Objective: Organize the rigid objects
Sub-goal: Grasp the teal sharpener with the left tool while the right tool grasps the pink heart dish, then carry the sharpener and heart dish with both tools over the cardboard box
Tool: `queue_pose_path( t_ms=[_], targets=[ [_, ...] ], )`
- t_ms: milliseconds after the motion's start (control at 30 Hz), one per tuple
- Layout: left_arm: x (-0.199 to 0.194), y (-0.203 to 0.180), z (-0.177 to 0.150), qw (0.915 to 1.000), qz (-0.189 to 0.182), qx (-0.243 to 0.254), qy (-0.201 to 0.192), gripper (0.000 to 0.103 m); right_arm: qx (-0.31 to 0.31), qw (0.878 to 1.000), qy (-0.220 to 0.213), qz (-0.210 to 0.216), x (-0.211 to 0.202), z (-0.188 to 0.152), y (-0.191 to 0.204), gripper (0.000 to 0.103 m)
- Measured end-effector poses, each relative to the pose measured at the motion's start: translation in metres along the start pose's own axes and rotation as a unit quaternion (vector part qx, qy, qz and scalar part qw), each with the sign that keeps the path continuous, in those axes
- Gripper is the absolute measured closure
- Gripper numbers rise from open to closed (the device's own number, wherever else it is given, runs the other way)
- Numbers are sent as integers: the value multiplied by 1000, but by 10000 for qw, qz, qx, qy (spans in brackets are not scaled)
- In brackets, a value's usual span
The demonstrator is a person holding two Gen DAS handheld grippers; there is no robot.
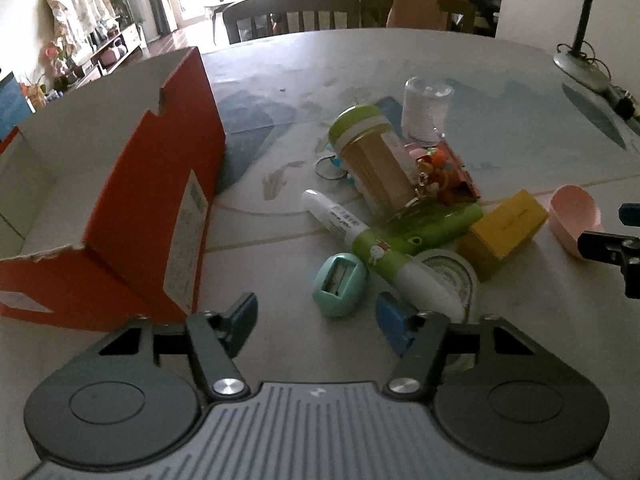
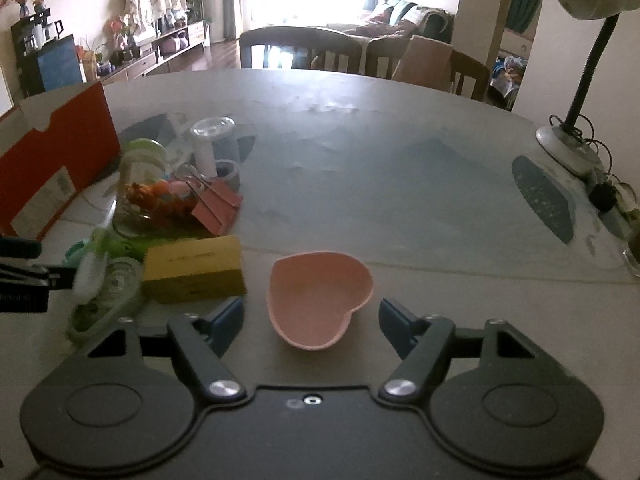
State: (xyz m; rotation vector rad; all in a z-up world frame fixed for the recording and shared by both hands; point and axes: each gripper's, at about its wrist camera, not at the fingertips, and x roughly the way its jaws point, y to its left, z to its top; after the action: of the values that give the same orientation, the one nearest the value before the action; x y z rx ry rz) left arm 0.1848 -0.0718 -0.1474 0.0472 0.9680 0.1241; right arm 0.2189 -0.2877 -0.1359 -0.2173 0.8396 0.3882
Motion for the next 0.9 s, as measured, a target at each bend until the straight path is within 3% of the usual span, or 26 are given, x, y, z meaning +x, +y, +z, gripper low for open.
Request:
queue_pose_path(
  t_ms=[200,367,500,900],
  targets=[
    [14,0,5,9997,-163,-136,115,41,-100,9999,140,-13,20,4,0,32],
    [15,-2,10,9993,-337,-97,93,60,-33,9997,228,4,30,6,-5,36],
    [14,-5,10,9992,-382,-98,96,70,-25,9998,220,28,30,7,-8,36],
    [2,-1,7,9984,-482,-303,53,71,-96,9999,69,54,8,6,-9,37]
  ],
)
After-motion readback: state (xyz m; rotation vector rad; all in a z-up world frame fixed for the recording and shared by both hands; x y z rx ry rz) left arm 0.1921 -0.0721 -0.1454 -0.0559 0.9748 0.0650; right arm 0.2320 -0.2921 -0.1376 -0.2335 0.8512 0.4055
